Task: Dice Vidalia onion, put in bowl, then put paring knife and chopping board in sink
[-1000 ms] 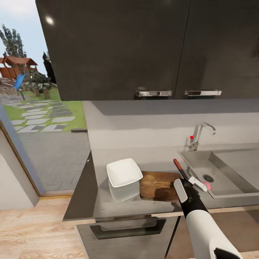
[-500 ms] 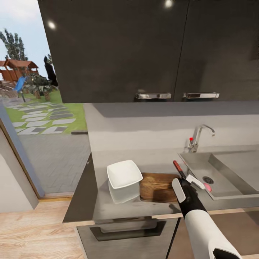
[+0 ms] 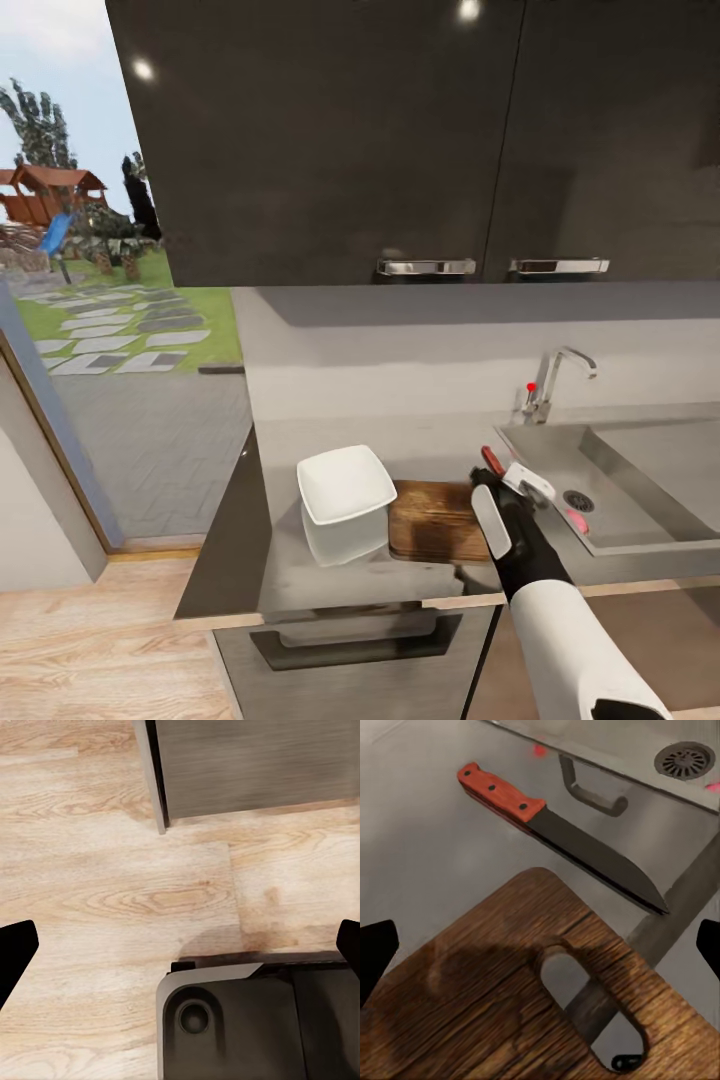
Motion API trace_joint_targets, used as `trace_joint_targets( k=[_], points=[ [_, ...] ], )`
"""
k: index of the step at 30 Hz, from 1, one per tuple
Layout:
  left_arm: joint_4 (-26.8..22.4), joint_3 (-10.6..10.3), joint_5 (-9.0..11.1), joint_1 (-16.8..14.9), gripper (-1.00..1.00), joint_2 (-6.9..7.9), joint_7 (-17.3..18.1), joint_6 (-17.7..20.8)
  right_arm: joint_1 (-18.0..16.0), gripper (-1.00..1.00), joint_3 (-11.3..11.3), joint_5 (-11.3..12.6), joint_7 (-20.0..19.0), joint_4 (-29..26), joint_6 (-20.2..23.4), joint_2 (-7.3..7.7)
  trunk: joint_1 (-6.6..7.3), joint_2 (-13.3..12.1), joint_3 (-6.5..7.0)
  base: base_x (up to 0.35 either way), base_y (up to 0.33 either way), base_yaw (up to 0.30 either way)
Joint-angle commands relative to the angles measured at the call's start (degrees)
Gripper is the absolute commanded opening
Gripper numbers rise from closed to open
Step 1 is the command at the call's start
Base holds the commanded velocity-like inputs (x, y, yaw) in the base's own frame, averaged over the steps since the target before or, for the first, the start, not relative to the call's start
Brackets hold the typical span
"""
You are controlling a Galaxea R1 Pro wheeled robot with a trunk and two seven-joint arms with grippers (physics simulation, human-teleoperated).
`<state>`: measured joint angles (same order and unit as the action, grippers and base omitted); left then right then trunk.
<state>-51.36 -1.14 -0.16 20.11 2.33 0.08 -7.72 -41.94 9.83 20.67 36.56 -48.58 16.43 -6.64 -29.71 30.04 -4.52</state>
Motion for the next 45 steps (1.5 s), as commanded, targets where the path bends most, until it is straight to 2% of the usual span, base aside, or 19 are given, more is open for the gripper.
trace_joint_targets(
  k=[1, 8, 12, 17, 22, 25, 30, 32, 35, 38, 40, 45],
  points=[
    [-0.1, -0.1, 0.0, 0.0, 1.0, 0.04, 0.0, -0.1, 0.0, 1.0, -0.7, 0.2, 0.2, -1.0, 0.3, -0.02, -0.03, 0.1, -0.1, 0.0, 0.0, 0.0],
    [-0.1, -0.1, 0.0, 0.0, 1.0, 0.04, 0.0, -0.1, 0.3, 1.0, -4.8, 0.2, 0.0, -5.5, 0.3, 0.04, -0.03, 0.1, -0.1, 0.0, 0.0, 0.0],
    [-0.1, -0.1, 0.0, 0.0, 1.0, 0.04, 0.0, -0.1, 0.7, 1.0, -6.8, 0.2, -1.5, -9.1, 0.3, 0.11, -0.03, 0.1, -0.1, 0.0, 0.0, 0.0],
    [-0.1, -0.1, 0.0, 0.0, 1.0, 0.04, 0.0, -0.1, 2.5, 1.0, -9.2, 0.2, -6.5, -13.0, 0.3, 0.42, -0.03, 0.1, -0.1, 0.0, 0.0, 0.0],
    [-0.1, -0.1, 0.0, 0.0, 1.0, 0.04, 0.0, -0.1, 4.2, 1.0, -10.3, -0.2, -11.5, -16.3, 0.8, 0.54, -0.03, 0.1, -0.1, 0.0, 0.0, 0.0],
    [-0.1, -0.1, 0.0, 0.0, 1.0, 0.04, 0.0, -0.1, 6.0, 1.0, -10.6, -1.3, -14.0, -19.1, 1.2, 0.56, -0.03, 0.1, -0.1, 0.0, 0.0, 0.0],
    [0.0, -0.1, 0.0, 0.0, 1.0, 0.04, 0.0, -0.1, 9.7, 1.0, -10.7, -5.9, -19.1, -25.5, 1.4, 0.57, -0.03, 0.1, -0.1, 0.0, 0.0, 0.0],
    [0.0, -0.1, 0.0, 0.0, 1.0, 0.04, 0.0, -0.1, 10.5, 1.0, -10.7, -6.9, -20.5, -26.8, 1.5, 0.58, -0.03, 0.1, -0.1, 0.0, 0.0, 0.0],
    [0.0, -0.1, 0.0, 0.0, 1.0, 0.04, 0.0, -0.1, 12.4, 1.0, -10.7, -8.7, -25.1, -29.9, 1.5, 0.58, -0.03, 0.1, -0.1, 0.0, 0.0, 0.0],
    [0.0, -0.1, 0.0, 0.0, 1.0, 0.04, 0.0, -0.1, 13.7, 1.0, -10.7, -9.8, -29.0, -31.9, 1.5, 0.61, -0.03, 0.1, -0.1, 0.0, 0.0, 0.0],
    [0.0, -0.1, 0.0, 0.0, 1.0, 0.04, 0.0, -0.1, 14.6, 1.0, -10.7, -11.4, -32.1, -33.0, 1.5, 0.6, -0.03, 0.1, -0.1, 0.0, 0.0, 0.0],
    [0.0, -0.1, 0.0, 0.0, 1.0, 0.04, 0.0, -0.1, 16.4, 1.0, -10.7, -15.0, -36.5, -34.9, 1.4, 0.58, -0.03, 0.1, -0.1, 0.0, 0.0, 0.0]
  ],
)
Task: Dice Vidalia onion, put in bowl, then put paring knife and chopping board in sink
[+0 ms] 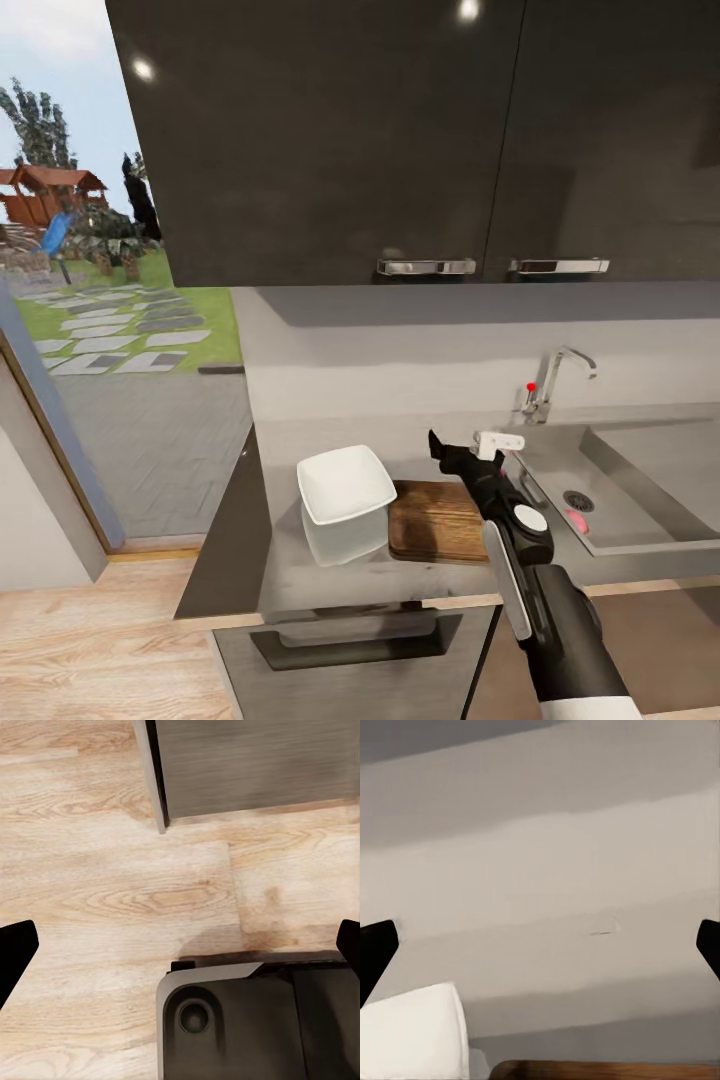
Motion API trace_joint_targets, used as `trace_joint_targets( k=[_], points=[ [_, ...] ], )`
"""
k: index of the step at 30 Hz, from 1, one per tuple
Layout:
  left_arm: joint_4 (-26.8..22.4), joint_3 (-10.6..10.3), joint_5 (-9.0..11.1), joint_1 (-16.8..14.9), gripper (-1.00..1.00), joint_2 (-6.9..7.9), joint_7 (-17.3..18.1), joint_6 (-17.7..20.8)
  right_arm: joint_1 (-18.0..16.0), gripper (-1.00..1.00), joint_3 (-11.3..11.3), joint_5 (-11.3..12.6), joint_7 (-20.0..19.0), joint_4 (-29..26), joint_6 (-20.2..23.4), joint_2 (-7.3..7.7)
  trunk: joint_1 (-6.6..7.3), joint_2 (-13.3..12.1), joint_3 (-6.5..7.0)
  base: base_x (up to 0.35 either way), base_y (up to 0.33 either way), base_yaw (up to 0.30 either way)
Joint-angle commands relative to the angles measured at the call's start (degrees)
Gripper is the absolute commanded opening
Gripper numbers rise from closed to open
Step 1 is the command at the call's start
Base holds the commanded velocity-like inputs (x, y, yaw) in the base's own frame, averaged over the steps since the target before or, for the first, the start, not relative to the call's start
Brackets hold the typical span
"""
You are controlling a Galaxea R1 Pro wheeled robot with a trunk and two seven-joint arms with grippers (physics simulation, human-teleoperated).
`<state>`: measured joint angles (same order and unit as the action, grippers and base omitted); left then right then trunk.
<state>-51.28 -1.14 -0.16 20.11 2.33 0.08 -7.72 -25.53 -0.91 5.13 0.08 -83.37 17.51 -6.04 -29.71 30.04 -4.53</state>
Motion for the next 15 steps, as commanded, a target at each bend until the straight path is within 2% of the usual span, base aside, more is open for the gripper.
trace_joint_targets(
  k=[1, 5, 10, 15],
  points=[
    [-0.1, -0.1, 0.0, 0.0, 1.0, 0.04, 0.0, -0.1, 0.2, 1.0, 0.0, 0.1, -0.7, -0.5, 0.3, -0.02, -0.03, 0.1, -0.1, 0.0, 0.0, 0.0],
    [0.0, -0.1, 0.0, 0.0, 1.0, 0.04, 0.0, -0.1, 1.8, 1.0, 0.0, -1.2, -3.7, -2.5, 0.1, -0.02, -0.03, 0.1, -0.1, 0.0, 0.0, 0.0],
    [0.4, -0.1, 0.0, 0.0, 1.0, 0.04, 0.0, -0.1, 2.3, 1.0, 0.0, -1.5, -4.5, -3.1, 0.0, -0.02, -0.03, 0.1, -0.1, -0.029, 0.0, 0.0],
    [0.5, -0.1, 0.0, 0.0, 1.0, 0.04, 0.0, -0.1, 2.4, 1.0, 0.0, -1.5, -4.6, -3.2, 0.0, -0.02, -0.03, 0.1, -0.1, -0.222, 0.0, 0.0]
  ],
)
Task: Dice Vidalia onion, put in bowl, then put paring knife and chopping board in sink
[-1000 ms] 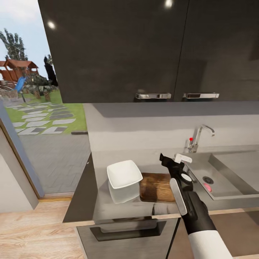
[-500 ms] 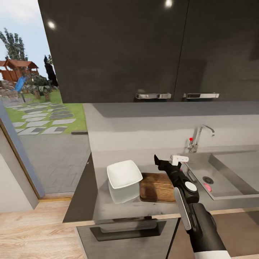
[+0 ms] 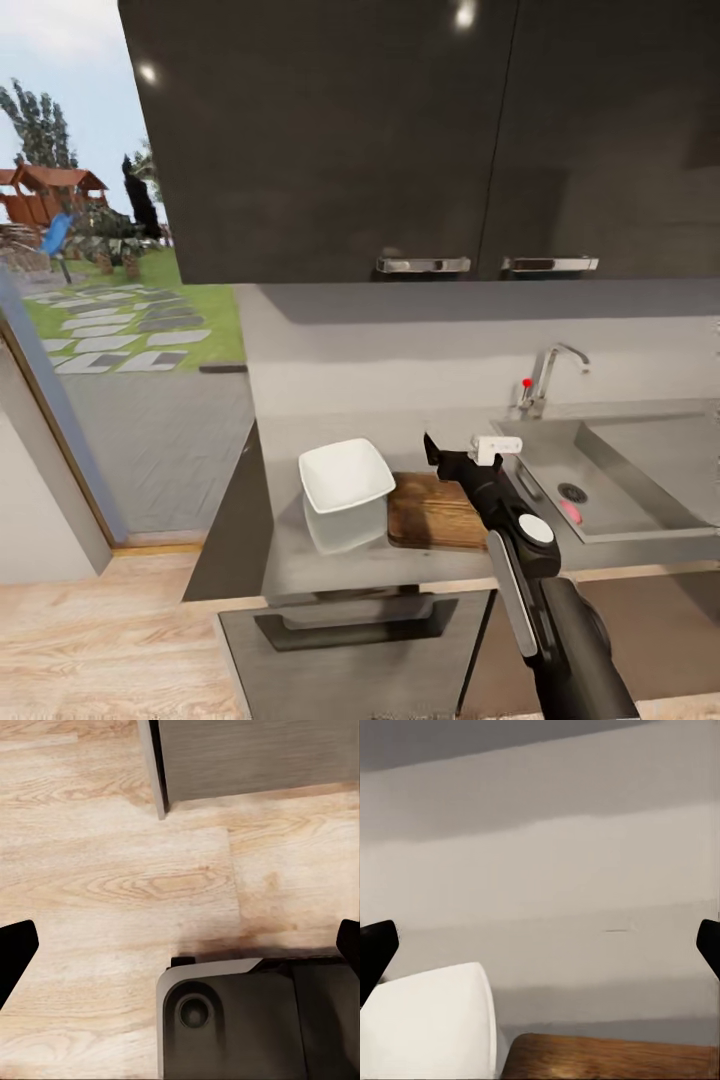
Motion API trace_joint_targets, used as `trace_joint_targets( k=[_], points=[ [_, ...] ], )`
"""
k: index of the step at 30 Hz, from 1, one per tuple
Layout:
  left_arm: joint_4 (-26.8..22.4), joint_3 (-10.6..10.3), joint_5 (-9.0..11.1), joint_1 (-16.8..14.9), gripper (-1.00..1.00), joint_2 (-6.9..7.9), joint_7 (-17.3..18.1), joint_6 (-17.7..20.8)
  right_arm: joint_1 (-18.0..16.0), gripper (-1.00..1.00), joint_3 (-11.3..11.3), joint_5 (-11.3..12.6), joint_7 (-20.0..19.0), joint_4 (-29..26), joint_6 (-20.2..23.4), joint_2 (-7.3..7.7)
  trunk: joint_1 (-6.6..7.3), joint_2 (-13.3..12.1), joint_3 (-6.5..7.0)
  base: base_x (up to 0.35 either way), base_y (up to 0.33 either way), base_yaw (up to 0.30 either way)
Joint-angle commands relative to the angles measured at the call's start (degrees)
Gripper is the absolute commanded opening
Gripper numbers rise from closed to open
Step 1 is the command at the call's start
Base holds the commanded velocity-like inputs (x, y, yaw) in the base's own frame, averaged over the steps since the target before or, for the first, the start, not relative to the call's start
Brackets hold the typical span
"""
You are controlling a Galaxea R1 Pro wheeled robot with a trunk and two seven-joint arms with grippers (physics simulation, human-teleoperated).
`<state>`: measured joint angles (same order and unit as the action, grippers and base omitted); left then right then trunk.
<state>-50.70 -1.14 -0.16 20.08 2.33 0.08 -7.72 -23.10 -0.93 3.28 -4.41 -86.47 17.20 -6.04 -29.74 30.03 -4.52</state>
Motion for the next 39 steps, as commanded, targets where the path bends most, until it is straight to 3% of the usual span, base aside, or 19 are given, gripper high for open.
trace_joint_targets(
  k=[1, 28, 39],
  points=[
    [0.0, -0.1, 0.0, 0.0, 1.0, 0.04, 0.0, -0.1, 0.0, 1.0, 0.1, 0.3, -0.1, -0.1, 0.3, -0.03, 0.0, 0.1, -0.1, -0.3, 0.0, 0.0],
    [0.0, -0.1, 0.0, 0.0, 1.0, 0.04, 0.0, -0.1, 0.2, 1.0, 0.1, 0.3, -0.2, -0.1, 0.3, -0.03, 0.0, 0.1, -0.1, -0.342, 0.0, 0.0],
    [0.0, -0.1, 0.0, 0.0, 1.0, 0.04, 0.0, -0.1, 0.6, 1.0, 0.1, 0.3, -0.2, -0.1, 0.3, -0.06, 0.0, 0.1, -0.1, -0.078, 0.0, 0.0]
  ],
)
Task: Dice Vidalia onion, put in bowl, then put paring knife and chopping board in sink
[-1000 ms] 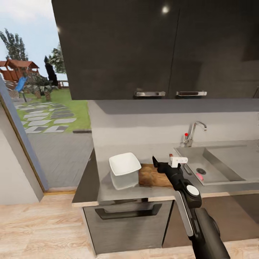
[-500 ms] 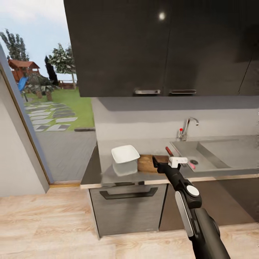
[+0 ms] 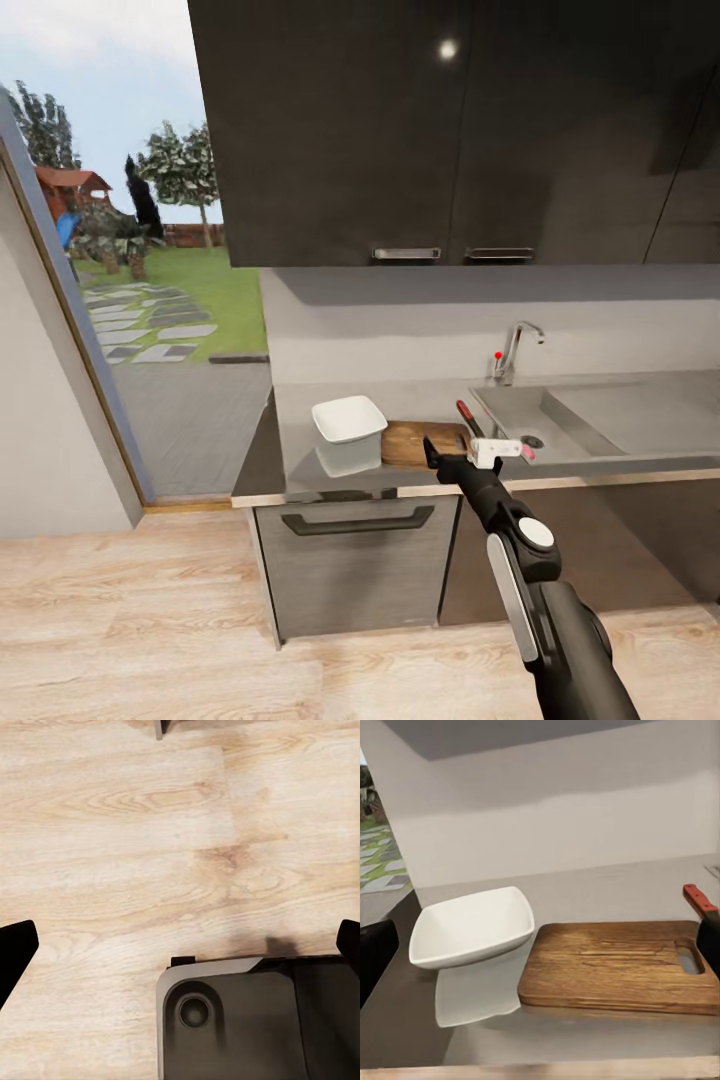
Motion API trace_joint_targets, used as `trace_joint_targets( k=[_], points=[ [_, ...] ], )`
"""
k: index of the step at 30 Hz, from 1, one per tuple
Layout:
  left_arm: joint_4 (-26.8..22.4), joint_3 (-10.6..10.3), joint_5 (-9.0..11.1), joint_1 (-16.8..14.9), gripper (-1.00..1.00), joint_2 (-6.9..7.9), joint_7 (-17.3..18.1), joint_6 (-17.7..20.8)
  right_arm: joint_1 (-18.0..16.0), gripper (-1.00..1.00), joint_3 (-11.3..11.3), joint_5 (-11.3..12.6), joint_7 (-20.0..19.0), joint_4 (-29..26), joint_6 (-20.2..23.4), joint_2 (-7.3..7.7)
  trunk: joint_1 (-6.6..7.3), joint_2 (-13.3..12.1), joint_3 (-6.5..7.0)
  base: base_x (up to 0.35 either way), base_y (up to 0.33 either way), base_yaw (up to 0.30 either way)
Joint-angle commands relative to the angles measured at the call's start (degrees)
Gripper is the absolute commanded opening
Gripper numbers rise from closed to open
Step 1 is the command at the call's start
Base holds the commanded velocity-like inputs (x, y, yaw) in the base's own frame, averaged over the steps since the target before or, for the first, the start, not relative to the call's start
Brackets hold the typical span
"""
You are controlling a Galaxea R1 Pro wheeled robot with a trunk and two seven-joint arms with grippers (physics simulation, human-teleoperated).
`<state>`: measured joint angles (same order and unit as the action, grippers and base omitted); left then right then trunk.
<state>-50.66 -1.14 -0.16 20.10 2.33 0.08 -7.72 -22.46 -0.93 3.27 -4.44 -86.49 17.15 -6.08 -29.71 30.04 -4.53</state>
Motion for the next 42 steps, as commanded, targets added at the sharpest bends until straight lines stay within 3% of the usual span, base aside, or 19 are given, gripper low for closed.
trace_joint_targets(
  k=[1, 8, 13, 21, 26, 31, 32, 37, 42],
  points=[
    [-0.1, -0.1, 0.0, 0.0, 1.0, 0.04, 0.0, -0.1, 0.0, 1.0, 0.1, 0.3, -0.1, -0.1, 0.3, -0.03, -0.03, 0.1, -0.1, -0.003, 0.0, 0.0],
    [-0.1, -0.1, -0.1, 0.0, 1.0, 0.08, 0.0, -0.1, 2.4, 1.0, 0.0, 0.2, -0.2, 0.1, -0.3, -0.07, -0.03, 0.1, -0.1, 0.0, 0.0, 0.0],
    [-0.2, 0.0, -0.1, 0.0, 1.0, 0.12, 0.0, -0.1, 5.3, 1.0, 0.0, -0.4, -0.3, 0.5, -3.0, -0.06, -0.03, 0.1, -0.1, 0.0, 0.0, 0.0],
    [-0.1, 0.0, 0.0, 0.0, 1.0, 0.13, -0.1, -0.1, 11.1, 1.0, 0.1, -3.7, -2.3, 2.7, -8.6, 0.06, -0.03, 0.1, -0.1, 0.0, 0.0, 0.0],
    [0.1, 0.0, 0.0, 0.0, 1.0, 0.13, -0.1, -0.1, 12.7, 1.0, 0.2, -5.8, -7.8, 8.9, -13.9, 0.88, -0.03, 0.1, -0.1, 0.0, 0.0, 0.0],
    [0.2, 0.0, 0.0, 0.0, 1.0, 0.13, -0.1, -0.1, 13.0, 1.0, 0.2, -6.1, -9.5, 15.7, -18.7, 2.36, -0.03, 0.1, -0.1, 0.0, 0.0, 0.0],
    [0.4, 0.0, 0.0, 0.0, 1.0, 0.13, -0.1, -0.1, 13.0, 1.0, 0.4, -6.1, -9.9, 21.7, -23.0, 3.29, -0.03, 0.1, -0.1, 0.0, 0.0, 0.0],
    [0.6, 0.0, 0.0, 0.1, 1.0, 0.13, -0.1, -0.1, 13.1, 1.0, 0.4, -6.0, -11.5, 29.8, -27.0, 6.18, -0.03, 0.1, -0.1, 0.0, 0.0, 0.0],
    [1.1, 0.0, 0.0, 0.1, 1.0, 0.13, -0.1, -0.1, 13.1, 1.0, 0.5, -6.0, -12.8, 39.1, -31.2, 7.24, -0.03, 0.1, -0.1, 0.0, 0.0, 0.0]
  ],
)
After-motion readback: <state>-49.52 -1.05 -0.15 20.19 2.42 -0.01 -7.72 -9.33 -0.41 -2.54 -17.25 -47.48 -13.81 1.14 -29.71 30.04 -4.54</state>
